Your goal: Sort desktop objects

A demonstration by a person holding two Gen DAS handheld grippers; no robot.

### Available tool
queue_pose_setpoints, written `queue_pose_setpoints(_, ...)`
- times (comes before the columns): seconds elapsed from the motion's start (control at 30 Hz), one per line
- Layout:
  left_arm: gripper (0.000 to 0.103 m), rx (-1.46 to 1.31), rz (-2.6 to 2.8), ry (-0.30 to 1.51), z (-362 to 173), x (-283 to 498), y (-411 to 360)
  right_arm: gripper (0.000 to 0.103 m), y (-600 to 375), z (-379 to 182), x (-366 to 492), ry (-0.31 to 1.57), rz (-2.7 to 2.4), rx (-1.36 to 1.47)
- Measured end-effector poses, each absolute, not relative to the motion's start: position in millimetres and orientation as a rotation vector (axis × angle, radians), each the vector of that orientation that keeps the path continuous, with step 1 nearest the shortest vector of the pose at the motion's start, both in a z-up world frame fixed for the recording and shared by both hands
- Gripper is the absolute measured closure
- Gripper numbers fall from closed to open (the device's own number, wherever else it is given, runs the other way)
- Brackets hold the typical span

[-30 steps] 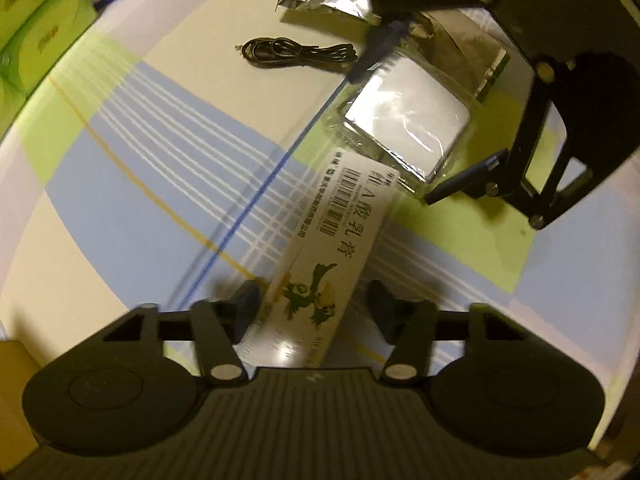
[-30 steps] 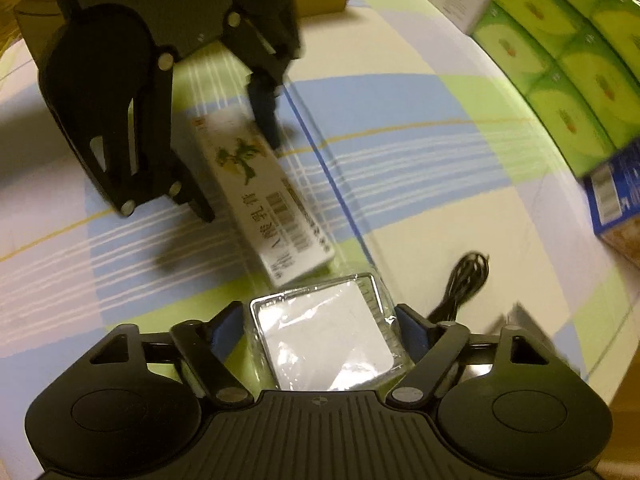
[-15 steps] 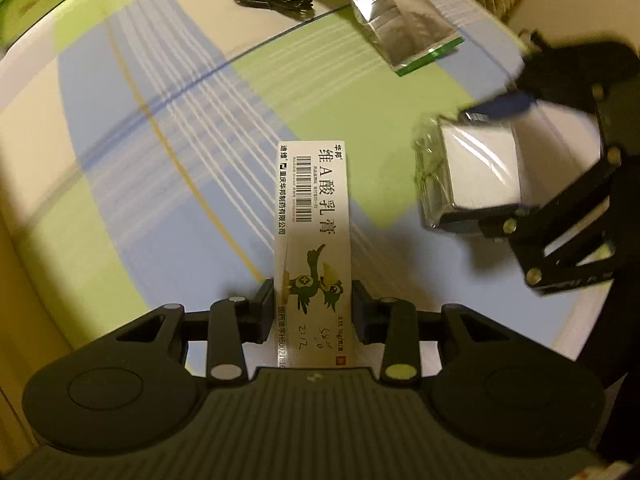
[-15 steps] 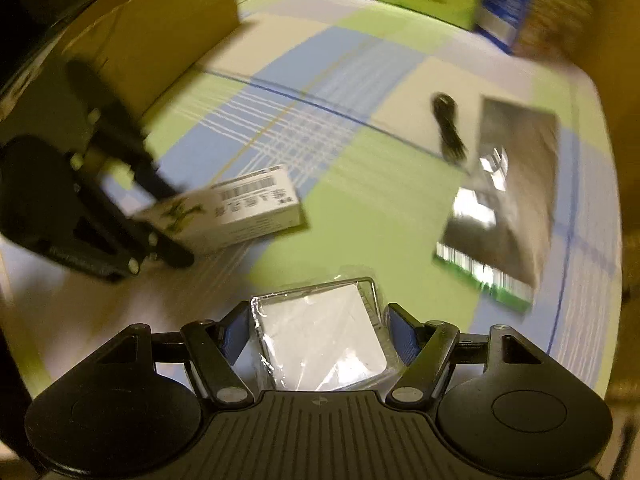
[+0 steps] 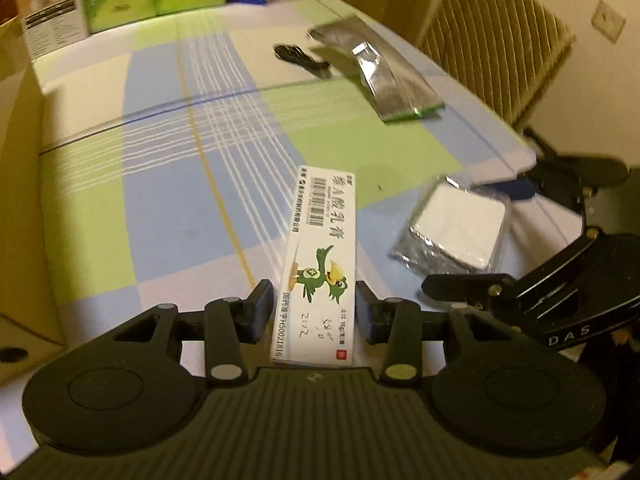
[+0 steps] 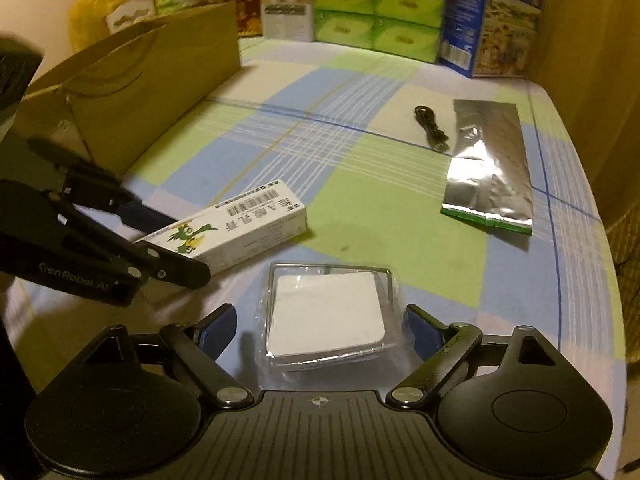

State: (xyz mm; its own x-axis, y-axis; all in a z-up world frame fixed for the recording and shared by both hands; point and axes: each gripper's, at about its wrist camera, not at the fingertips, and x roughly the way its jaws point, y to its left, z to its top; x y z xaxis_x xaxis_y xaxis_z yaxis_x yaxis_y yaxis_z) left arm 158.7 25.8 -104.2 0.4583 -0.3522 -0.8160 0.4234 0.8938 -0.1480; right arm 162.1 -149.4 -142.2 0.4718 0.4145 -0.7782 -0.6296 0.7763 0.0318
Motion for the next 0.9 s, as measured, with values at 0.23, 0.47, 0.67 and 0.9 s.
queue_pose_setpoints(0.23,0.065,0.090,-0.484,0.927,-106.4,160.6,20.9,0.017,-149.5,-150.7,159.2,0.851,0.627,-0.241)
queue_pose_setpoints(0.47,0.065,0.120,-0.489,0.896,-109.6,159.6,16.0,0.039,-154.4,-152.3,161.4,0.837,0.587,-0.203)
queue_pose_setpoints(0.67,0.070,0.106,-0.465,0.904,-106.7,156.8,13.1,0.040,-155.8,-148.6,158.8,0.826,0.552,-0.189)
queue_pose_setpoints(0.9,0.070,0.034,-0.465,0.894,-89.6,149.5,10.8,0.041,-163.8,-129.6,149.3,0.799,0.492,-0.154)
